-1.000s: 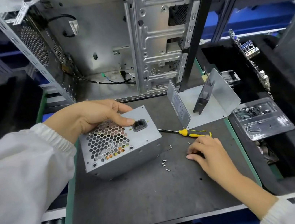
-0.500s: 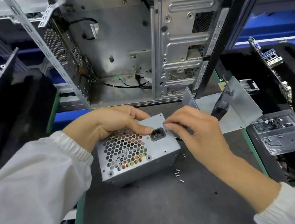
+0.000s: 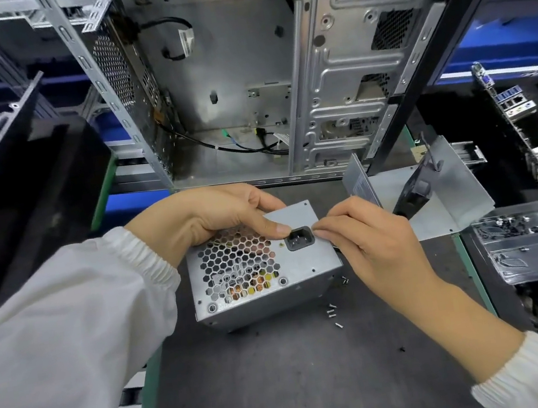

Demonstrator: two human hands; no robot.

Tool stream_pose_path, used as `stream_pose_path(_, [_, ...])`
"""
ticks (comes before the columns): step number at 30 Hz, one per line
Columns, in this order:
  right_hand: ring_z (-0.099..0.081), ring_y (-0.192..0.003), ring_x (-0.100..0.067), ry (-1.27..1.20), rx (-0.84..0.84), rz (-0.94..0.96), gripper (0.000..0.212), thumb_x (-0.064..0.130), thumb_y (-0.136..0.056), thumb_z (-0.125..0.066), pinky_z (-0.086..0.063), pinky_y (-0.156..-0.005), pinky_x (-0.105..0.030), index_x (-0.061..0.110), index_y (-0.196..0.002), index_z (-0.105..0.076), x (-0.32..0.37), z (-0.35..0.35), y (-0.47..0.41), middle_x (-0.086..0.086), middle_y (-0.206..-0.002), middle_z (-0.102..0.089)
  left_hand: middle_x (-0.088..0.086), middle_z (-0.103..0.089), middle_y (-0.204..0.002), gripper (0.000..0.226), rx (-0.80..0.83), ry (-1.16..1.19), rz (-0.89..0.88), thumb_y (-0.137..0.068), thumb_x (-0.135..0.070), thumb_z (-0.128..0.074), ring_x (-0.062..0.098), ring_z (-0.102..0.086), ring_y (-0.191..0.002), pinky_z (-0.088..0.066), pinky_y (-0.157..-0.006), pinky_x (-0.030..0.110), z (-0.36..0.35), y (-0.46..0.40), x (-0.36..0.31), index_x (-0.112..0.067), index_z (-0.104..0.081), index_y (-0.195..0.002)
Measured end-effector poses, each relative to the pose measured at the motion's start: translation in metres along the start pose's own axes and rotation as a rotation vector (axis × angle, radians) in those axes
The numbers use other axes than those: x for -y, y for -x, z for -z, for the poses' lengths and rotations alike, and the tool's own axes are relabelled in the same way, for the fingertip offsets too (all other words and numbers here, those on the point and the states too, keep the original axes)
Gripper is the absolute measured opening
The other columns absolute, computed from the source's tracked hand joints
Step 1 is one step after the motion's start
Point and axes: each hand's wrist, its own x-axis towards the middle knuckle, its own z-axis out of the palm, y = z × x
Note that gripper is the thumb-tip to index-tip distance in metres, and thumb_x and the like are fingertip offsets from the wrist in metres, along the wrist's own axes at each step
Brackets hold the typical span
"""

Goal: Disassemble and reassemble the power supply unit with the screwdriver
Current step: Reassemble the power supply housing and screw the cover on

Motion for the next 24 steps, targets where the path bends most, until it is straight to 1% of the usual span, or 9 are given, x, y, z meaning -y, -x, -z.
stream_pose_path(4, [-0.058, -0.064, -0.023, 0.034, -0.018, 0.046, 0.015, 0.009, -0.091, -0.062, -0.046, -0.048, -0.033, 0.001, -0.083, -0.072, -0.002, 0.000, -0.001, -0.009, -0.077, -0.063, 0.018, -0.073, -0.098, 0.036, 0.000, -0.010, 0.004, -0.078, -0.009, -0.070, 0.021, -0.072, -0.073, -0.059, -0.066, 0.029, 0.001, -0.001, 0.000, -0.004, -0.069, -0.113])
stream_pose_path(7, [-0.058, -0.063, -0.024, 0.093, 0.038, 0.127, 0.014, 0.011, -0.091, -0.063, -0.045, -0.047, -0.034, 0.002, -0.089, -0.073, -0.005, 0.005, 0.000, -0.008, -0.079, -0.065, 0.018, -0.073, -0.096, 0.035, 0.007, -0.005, 0.000, -0.079, -0.007, -0.069, 0.021, -0.072, -0.072, -0.060, -0.065, 0.028, 0.002, -0.002, 0.001, -0.001, -0.068, -0.114])
stream_pose_path(9, [-0.057, -0.065, -0.023, 0.088, 0.098, 0.172, 0.019, 0.015, -0.093, -0.059, -0.045, -0.050, -0.032, 0.003, -0.097, -0.073, -0.008, 0.012, 0.003, -0.007, -0.084, -0.065, 0.017, -0.073, -0.095, 0.034, 0.015, 0.008, 0.004, -0.079, -0.007, -0.069, 0.021, -0.072, -0.071, -0.060, -0.063, 0.028, 0.003, -0.002, 0.001, -0.002, -0.069, -0.112])
stream_pose_path(12, [-0.055, -0.070, -0.020, 0.027, 0.166, 0.160, 0.029, 0.021, -0.097, -0.048, -0.042, -0.053, -0.028, 0.008, -0.105, -0.072, -0.010, 0.020, 0.003, -0.005, -0.090, -0.064, 0.017, -0.073, -0.094, 0.029, 0.039, 0.017, 0.008, -0.080, -0.005, -0.067, 0.021, -0.073, -0.071, -0.060, -0.062, 0.028, 0.005, -0.005, 0.001, -0.005, -0.071, -0.109])
stream_pose_path(14, [-0.056, -0.072, -0.020, 0.002, 0.181, 0.139, 0.032, 0.024, -0.097, -0.045, -0.043, -0.051, -0.030, 0.011, -0.107, -0.072, -0.010, 0.023, 0.003, -0.004, -0.092, -0.064, 0.018, -0.072, -0.099, 0.027, 0.087, 0.015, 0.027, -0.083, -0.003, -0.064, 0.023, -0.072, -0.076, -0.061, -0.066, 0.031, 0.006, -0.007, -0.001, -0.008, -0.071, -0.109])
stream_pose_path(17, [-0.056, -0.072, -0.015, -0.004, 0.198, 0.122, 0.031, 0.025, -0.096, -0.046, -0.045, -0.049, -0.031, 0.014, -0.110, -0.072, -0.010, 0.024, 0.005, -0.004, -0.092, -0.064, 0.020, -0.066, -0.113, 0.034, 0.242, -0.005, 0.082, -0.090, 0.000, -0.058, 0.027, -0.069, -0.088, -0.059, -0.078, 0.038, 0.009, -0.011, -0.007, -0.010, -0.065, -0.121])
stream_pose_path(20, [-0.059, -0.073, -0.015, -0.013, 0.213, 0.114, 0.030, 0.025, -0.096, -0.047, -0.047, -0.051, -0.028, 0.015, -0.111, -0.071, -0.010, 0.026, 0.005, -0.003, -0.094, -0.065, 0.016, -0.068, -0.112, 0.037, 0.352, -0.017, 0.133, -0.091, 0.000, -0.054, 0.026, -0.070, -0.090, -0.058, -0.081, 0.039, 0.015, -0.016, -0.014, -0.012, -0.062, -0.125])
stream_pose_path(22, [-0.060, -0.074, -0.015, 0.035, 0.234, 0.151, 0.030, 0.025, -0.095, -0.048, -0.042, -0.053, -0.021, 0.015, -0.112, -0.071, -0.011, 0.028, 0.003, -0.002, -0.094, -0.066, 0.014, -0.070, -0.110, 0.037, 0.378, -0.031, 0.163, -0.089, -0.003, -0.052, 0.025, -0.071, -0.091, -0.057, -0.083, 0.040, 0.016, -0.018, -0.016, -0.012, -0.061, -0.124])
stream_pose_path(24, [-0.060, -0.072, -0.015, 0.106, 0.243, 0.200, 0.030, 0.025, -0.095, -0.048, -0.035, -0.052, -0.019, 0.015, -0.112, -0.071, -0.011, 0.028, 0.002, -0.002, -0.093, -0.067, 0.014, -0.070, -0.110, 0.035, 0.386, -0.037, 0.187, -0.089, -0.004, -0.053, 0.025, -0.070, -0.092, -0.056, -0.086, 0.042, 0.017, -0.019, -0.015, -0.013, -0.062, -0.122])
